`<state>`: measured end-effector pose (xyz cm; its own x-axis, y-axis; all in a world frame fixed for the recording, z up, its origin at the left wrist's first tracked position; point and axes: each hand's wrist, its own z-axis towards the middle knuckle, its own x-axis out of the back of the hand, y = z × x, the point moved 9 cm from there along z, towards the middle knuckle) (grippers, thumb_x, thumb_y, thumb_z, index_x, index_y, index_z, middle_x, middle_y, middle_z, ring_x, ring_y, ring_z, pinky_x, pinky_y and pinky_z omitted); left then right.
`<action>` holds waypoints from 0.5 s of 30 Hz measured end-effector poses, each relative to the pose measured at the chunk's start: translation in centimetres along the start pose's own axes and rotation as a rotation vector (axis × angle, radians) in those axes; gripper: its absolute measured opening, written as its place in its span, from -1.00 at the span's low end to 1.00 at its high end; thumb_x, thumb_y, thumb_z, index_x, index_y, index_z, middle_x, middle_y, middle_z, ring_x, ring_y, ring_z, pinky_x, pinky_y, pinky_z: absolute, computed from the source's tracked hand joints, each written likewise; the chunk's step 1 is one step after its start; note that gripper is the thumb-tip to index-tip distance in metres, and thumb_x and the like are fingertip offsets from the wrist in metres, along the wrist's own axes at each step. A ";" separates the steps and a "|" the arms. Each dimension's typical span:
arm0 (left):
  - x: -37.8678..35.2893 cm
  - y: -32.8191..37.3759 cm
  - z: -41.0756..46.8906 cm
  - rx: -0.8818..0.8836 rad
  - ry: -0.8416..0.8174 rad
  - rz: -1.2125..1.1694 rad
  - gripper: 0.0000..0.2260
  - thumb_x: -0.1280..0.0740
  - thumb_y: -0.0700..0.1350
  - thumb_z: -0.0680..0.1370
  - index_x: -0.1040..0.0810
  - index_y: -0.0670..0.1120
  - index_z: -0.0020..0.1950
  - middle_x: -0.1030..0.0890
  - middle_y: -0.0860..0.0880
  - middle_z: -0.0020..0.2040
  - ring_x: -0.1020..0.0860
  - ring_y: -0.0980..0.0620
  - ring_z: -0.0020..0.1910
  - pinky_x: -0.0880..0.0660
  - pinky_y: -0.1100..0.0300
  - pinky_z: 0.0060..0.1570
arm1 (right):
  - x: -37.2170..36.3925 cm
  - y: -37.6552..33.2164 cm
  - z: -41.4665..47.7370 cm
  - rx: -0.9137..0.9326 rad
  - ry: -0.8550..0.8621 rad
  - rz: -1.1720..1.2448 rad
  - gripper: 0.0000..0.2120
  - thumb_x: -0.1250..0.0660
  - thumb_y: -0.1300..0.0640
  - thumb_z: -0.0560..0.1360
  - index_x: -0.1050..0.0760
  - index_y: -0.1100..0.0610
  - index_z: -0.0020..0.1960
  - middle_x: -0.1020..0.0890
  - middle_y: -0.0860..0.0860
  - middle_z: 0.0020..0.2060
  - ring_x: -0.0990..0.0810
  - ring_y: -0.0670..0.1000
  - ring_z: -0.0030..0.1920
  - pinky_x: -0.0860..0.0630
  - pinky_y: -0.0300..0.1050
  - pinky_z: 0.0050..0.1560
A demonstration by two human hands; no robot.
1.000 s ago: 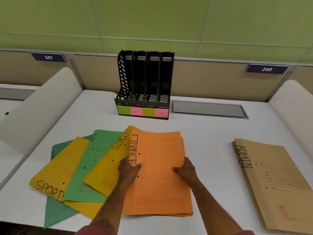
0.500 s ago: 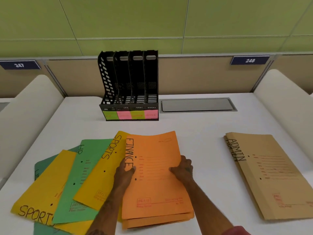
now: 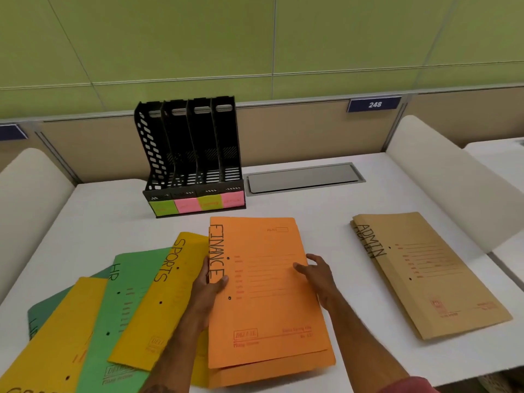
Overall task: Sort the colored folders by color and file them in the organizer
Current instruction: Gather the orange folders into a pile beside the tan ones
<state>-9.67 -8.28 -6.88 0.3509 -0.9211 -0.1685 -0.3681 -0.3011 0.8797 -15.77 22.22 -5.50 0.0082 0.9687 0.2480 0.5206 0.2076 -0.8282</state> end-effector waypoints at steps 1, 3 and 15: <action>-0.7 0.1 0.1 0.001 -0.016 -0.012 -0.22 -0.43 -0.35 0.48 -0.25 0.27 0.51 -0.71 0.07 0.06 -0.70 -0.11 -0.04 -0.63 -0.08 -0.26 | 0.8 -0.1 0.0 -0.001 0.004 0.011 -0.38 -0.49 0.02 0.49 -0.34 0.07 0.47 -0.55 0.14 0.31 -0.58 0.17 0.20 -0.54 0.20 0.25; -2.2 0.2 0.3 0.003 -0.034 -0.016 -0.20 -0.42 -0.38 0.48 -0.21 0.22 0.55 -0.69 0.03 0.12 -0.70 -0.11 -0.03 -0.64 -0.09 -0.25 | 2.3 -0.2 0.0 0.000 -0.007 0.026 -0.39 -0.49 0.08 0.49 -0.35 0.11 0.47 -0.55 0.14 0.30 -0.62 0.18 0.16 -0.57 0.22 0.20; -12.0 -2.1 0.8 0.009 -0.058 0.194 -0.11 -0.40 -0.48 0.45 -0.14 0.14 0.59 -0.60 -0.07 0.28 -0.62 -0.10 0.14 -0.64 -0.08 -0.02 | 11.7 1.1 2.9 -0.027 -0.067 0.047 -0.41 -0.41 0.42 0.46 -0.44 0.09 0.43 -0.64 0.14 0.12 -0.66 0.17 0.07 -0.64 0.17 0.08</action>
<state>-13.82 3.24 -7.06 0.2228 -0.9746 -0.0218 -0.4316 -0.1187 0.8942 -17.56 34.19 -4.94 -0.0234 0.9845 0.1738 0.5436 0.1584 -0.8243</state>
